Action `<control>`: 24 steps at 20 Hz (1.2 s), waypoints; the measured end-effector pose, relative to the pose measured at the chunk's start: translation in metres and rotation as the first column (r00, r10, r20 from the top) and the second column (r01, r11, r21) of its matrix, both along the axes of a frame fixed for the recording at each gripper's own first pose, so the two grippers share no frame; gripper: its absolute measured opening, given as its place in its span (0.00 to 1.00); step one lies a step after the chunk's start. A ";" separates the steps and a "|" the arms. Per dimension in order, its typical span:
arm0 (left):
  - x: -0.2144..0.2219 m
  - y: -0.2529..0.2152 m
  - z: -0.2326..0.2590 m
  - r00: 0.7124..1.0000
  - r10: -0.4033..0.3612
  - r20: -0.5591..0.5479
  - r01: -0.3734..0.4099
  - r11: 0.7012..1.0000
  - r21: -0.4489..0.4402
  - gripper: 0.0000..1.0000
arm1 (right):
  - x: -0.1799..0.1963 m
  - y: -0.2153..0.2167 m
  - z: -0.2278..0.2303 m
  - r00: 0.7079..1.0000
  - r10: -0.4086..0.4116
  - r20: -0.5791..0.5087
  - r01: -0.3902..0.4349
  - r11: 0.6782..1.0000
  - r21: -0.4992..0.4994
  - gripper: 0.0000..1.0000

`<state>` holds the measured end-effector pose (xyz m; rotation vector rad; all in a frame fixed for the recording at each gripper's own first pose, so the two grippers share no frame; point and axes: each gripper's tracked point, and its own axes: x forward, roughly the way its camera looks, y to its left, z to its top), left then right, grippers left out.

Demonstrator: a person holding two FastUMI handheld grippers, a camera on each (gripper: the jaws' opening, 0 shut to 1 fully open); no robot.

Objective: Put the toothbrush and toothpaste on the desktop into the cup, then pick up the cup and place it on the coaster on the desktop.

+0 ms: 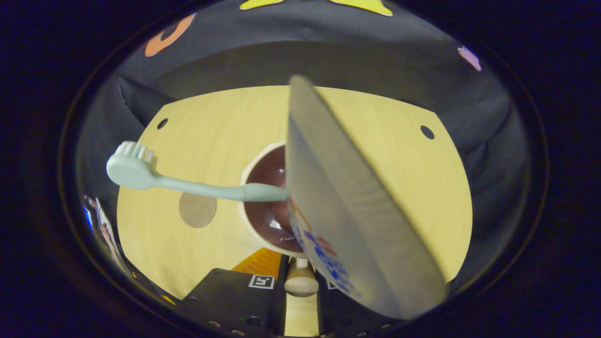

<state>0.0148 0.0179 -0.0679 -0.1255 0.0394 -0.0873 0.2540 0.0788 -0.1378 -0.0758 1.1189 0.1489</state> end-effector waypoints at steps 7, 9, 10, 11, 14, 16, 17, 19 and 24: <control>-0.017 0.040 -0.009 0.998 0.053 0.020 -0.053 0.998 0.018 0.98 | 0.006 -0.002 -0.006 0.987 0.155 -0.027 -0.156 0.987 -0.023 0.24; -0.021 0.045 -0.013 0.998 0.055 0.024 -0.055 0.998 0.018 0.99 | 0.006 -0.002 -0.007 0.981 0.188 -0.040 -0.190 0.981 -0.035 0.24; -0.023 0.048 -0.015 0.998 0.058 0.025 -0.059 0.998 0.022 0.98 | 0.005 -0.002 -0.007 0.978 0.200 -0.050 -0.202 0.978 -0.040 0.24; -0.023 0.051 -0.019 0.998 0.063 0.022 -0.063 0.998 0.028 0.99 | 0.005 -0.003 -0.008 0.976 0.210 -0.062 -0.213 0.976 -0.043 0.24; -0.025 0.057 -0.025 0.997 0.074 0.005 -0.074 0.997 0.034 0.99 | 0.011 -0.003 -0.001 0.971 0.227 -0.072 -0.231 0.972 -0.051 0.25; -0.026 0.056 -0.027 0.997 0.071 0.001 -0.071 0.997 0.028 0.98 | 0.009 -0.003 -0.004 0.966 0.244 -0.083 -0.248 0.968 -0.044 0.25; -0.025 0.056 -0.028 0.997 0.073 -0.002 -0.073 0.997 0.025 0.98 | 0.009 -0.003 -0.005 0.966 0.240 -0.091 -0.244 0.969 -0.038 0.24; -0.025 0.053 -0.030 0.997 0.076 -0.017 -0.076 0.997 0.016 0.98 | 0.008 -0.002 -0.001 0.969 0.230 -0.088 -0.235 0.971 -0.047 0.24; -0.028 0.045 -0.026 0.997 0.074 -0.024 -0.074 0.997 0.009 0.98 | 0.008 -0.005 -0.001 0.965 0.249 -0.080 -0.254 0.965 -0.063 0.26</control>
